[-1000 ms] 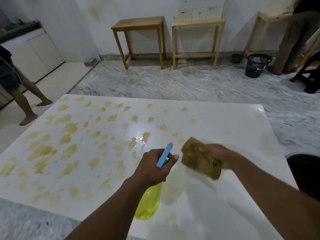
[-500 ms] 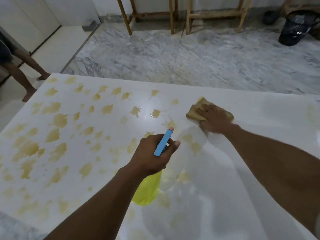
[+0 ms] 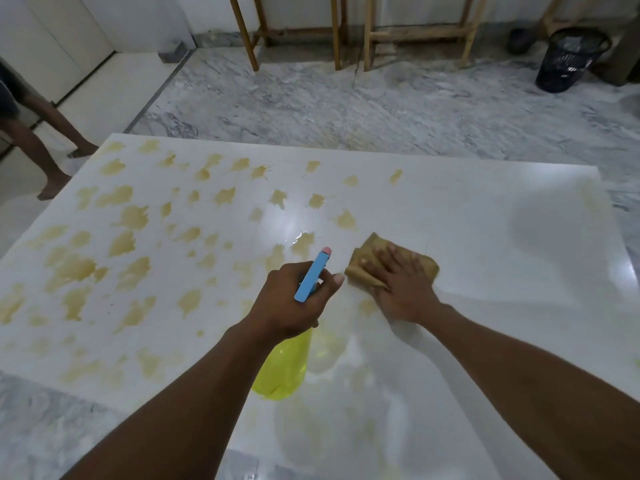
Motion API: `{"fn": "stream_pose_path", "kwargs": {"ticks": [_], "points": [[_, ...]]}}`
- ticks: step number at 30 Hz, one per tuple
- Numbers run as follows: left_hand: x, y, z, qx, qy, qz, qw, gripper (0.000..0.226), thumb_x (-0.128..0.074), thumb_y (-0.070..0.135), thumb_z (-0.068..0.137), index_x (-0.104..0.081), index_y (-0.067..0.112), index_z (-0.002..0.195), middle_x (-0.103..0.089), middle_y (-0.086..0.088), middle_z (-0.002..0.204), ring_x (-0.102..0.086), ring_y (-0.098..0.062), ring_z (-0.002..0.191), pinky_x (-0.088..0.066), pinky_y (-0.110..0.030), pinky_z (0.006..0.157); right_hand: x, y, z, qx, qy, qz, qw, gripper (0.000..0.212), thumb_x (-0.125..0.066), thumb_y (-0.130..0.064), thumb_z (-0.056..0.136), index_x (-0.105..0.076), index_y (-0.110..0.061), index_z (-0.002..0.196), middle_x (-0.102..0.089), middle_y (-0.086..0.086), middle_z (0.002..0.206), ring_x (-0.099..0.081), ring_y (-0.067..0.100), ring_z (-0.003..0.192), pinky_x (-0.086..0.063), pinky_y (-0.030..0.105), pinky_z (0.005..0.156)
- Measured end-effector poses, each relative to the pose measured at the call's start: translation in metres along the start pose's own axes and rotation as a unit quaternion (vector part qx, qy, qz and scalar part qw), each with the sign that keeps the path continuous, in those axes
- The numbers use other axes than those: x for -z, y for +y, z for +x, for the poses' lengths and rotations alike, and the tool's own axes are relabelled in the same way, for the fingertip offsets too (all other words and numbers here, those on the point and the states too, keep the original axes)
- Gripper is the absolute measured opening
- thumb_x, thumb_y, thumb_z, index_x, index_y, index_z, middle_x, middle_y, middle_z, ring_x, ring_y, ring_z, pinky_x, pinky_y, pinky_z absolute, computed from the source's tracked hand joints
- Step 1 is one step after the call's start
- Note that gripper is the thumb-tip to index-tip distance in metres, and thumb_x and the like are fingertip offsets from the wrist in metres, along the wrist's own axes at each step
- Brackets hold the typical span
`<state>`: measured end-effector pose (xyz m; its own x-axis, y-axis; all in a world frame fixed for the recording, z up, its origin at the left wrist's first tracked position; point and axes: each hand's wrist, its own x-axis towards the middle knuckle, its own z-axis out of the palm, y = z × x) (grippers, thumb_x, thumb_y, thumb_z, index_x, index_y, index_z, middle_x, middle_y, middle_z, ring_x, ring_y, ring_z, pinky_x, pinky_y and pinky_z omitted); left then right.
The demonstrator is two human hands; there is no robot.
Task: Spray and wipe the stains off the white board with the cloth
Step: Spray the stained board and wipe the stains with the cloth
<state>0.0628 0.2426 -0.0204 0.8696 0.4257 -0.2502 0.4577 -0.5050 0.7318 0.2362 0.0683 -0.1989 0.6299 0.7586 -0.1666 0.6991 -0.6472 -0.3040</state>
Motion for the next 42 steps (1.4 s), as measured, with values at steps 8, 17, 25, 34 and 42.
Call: {"fn": "stream_pose_path", "kwargs": {"ticks": [8,17,25,34,42], "points": [[0.015,-0.037,-0.139,-0.018,0.005,-0.012,1.0,0.033,-0.067,0.052,0.096,-0.065,0.022,0.083,-0.073,-0.012,0.061,-0.075,-0.017,0.052,-0.054,-0.017,0.059,-0.054,-0.128,-0.166,0.025,-0.055,0.034,0.998,0.07,-0.005,-0.057,0.085,-0.018,-0.049,0.154,0.01,-0.019,0.16,0.015,0.007,0.148,0.01,0.05,0.121],[0.048,-0.068,-0.22,-0.033,0.021,0.007,0.999,0.038,-0.066,0.052,0.097,-0.06,0.024,0.072,-0.069,-0.007,0.057,-0.071,-0.01,0.05,-0.046,-0.007,0.054,0.022,-0.175,-0.203,-0.258,-0.075,0.515,0.814,0.029,-0.05,-0.026,0.1,-0.067,-0.013,0.12,-0.073,0.005,0.097,-0.067,0.022,0.08,-0.052,0.031,0.07],[0.062,-0.057,-0.148,-0.057,0.0,-0.031,0.998,0.035,-0.068,0.053,0.096,-0.059,0.026,0.075,-0.066,-0.012,0.057,-0.073,-0.019,0.049,-0.058,-0.024,0.058,0.064,-0.124,-0.14,-0.294,-0.241,0.634,0.673,0.041,-0.067,-0.016,0.088,-0.064,0.002,0.124,-0.068,0.026,0.122,-0.066,0.041,0.112,-0.053,0.049,0.096],[0.084,-0.044,-0.016,-0.041,0.0,-0.036,0.998,0.039,-0.066,0.058,0.094,-0.067,0.019,0.092,-0.072,-0.005,0.064,-0.074,-0.019,0.051,-0.063,-0.03,0.066,0.167,-0.069,0.095,-0.152,-0.086,0.315,0.933,0.023,-0.053,-0.006,0.095,-0.066,-0.005,0.114,-0.067,0.008,0.088,-0.062,0.016,0.066,-0.045,0.023,0.057],[0.098,-0.063,0.059,-0.03,0.04,-0.017,0.999,0.041,-0.062,0.066,0.091,-0.071,0.025,0.094,-0.075,0.0,0.076,-0.074,-0.016,0.058,-0.063,-0.038,0.067,0.107,-0.064,0.234,-0.063,-0.115,0.081,0.988,0.043,-0.046,-0.029,0.093,-0.054,-0.033,0.135,-0.054,0.005,0.141,-0.055,0.032,0.118,-0.046,0.042,0.092]]}}
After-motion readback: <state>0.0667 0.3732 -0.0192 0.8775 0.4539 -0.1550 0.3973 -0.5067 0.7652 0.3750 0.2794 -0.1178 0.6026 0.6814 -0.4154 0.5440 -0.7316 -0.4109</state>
